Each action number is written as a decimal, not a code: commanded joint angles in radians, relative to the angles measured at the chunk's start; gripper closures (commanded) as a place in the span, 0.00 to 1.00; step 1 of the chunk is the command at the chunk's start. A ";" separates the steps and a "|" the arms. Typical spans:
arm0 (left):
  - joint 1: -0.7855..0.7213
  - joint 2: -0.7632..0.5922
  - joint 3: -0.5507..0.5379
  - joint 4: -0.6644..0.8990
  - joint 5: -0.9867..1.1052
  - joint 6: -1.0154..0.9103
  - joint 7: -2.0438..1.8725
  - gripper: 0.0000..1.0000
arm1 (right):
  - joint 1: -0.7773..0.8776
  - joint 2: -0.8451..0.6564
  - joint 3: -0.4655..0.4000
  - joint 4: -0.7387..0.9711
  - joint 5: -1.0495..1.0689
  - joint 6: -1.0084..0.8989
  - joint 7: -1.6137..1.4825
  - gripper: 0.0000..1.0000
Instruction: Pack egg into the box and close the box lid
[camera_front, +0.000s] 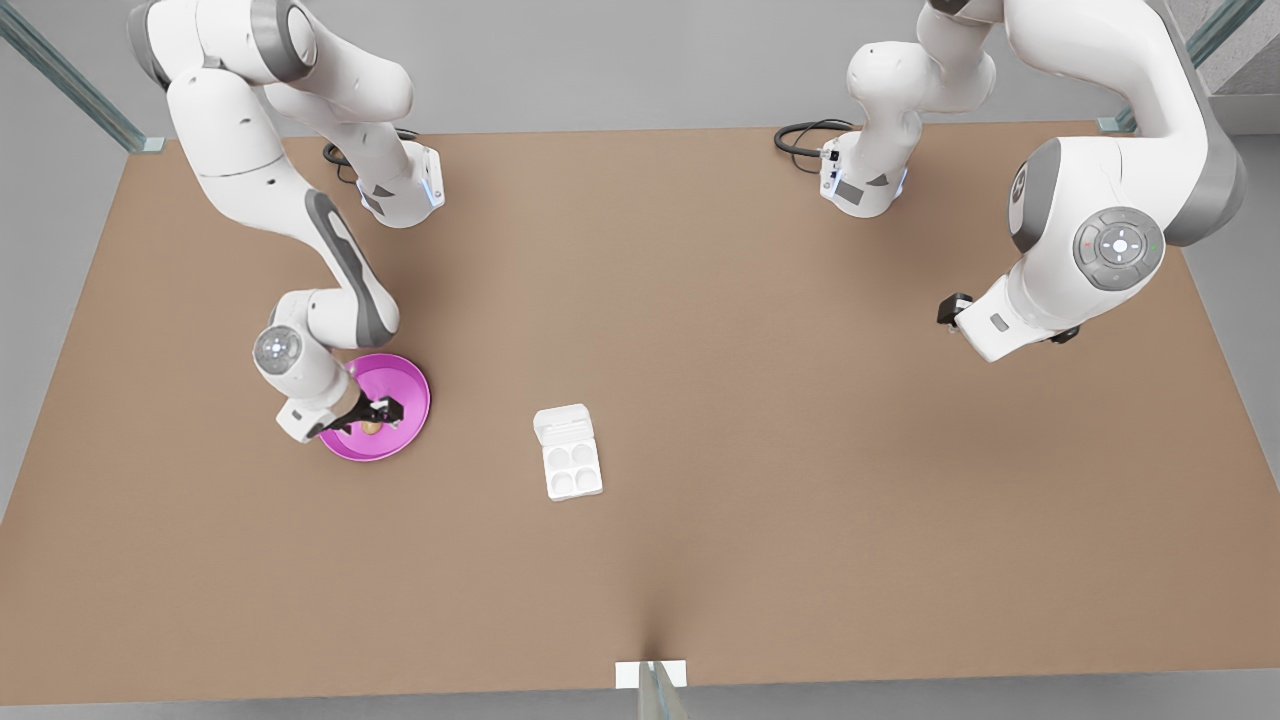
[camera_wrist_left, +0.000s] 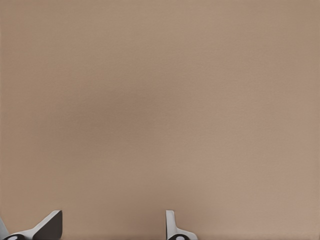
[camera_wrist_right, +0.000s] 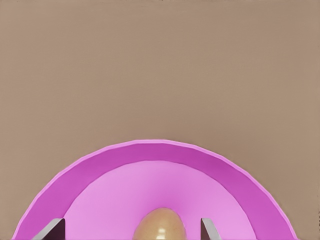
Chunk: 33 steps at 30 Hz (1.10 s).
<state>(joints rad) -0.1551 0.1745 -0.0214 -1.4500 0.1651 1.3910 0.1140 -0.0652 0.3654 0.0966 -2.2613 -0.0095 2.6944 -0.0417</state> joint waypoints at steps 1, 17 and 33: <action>0.000 0.000 0.000 0.000 0.001 0.002 0.001 0.00 | -0.004 0.004 0.000 0.019 0.002 -0.007 0.416 0.00; -0.018 0.002 0.000 -0.004 -0.001 -0.027 -0.005 0.00 | -0.028 0.055 -0.001 0.000 -0.007 -0.005 0.399 0.00; -0.018 0.002 0.000 -0.004 -0.001 -0.027 -0.005 0.00 | -0.018 0.056 0.000 -0.015 -0.007 -0.016 0.329 0.58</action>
<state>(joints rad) -0.1730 0.1775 -0.0215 -1.4546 0.1637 1.3647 0.1099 -0.0831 0.4223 0.0967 -2.2764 -0.0168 2.6838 0.2855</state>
